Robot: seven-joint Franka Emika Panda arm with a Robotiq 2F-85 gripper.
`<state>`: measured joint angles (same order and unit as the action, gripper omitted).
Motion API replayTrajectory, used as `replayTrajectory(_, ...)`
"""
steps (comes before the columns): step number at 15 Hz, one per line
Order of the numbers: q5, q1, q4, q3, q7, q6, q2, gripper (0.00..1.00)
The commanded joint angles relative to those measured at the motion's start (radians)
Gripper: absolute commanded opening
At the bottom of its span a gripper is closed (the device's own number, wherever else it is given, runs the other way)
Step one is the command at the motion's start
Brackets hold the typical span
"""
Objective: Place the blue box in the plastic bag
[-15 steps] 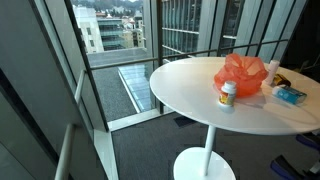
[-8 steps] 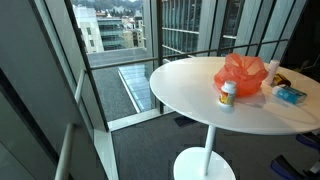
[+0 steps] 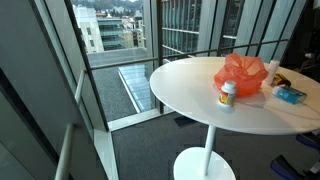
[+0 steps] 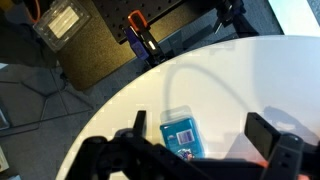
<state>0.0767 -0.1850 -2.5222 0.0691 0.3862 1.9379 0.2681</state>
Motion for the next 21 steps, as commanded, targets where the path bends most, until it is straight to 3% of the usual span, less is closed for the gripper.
replayTrajectory(1, 0.062, -0.015, -0.013, 0.03, -0.063, 0.088, -0.044, 1.0)
replayTrajectory(7, 0.172, -0.036, -0.008, 0.076, -0.109, 0.198, -0.124, 1.0)
replayTrajectory(14, 0.156, -0.027, -0.011, 0.084, -0.086, 0.201, -0.134, 1.0)
replayTrajectory(21, 0.167, -0.024, -0.041, 0.088, -0.067, 0.299, -0.211, 1.0)
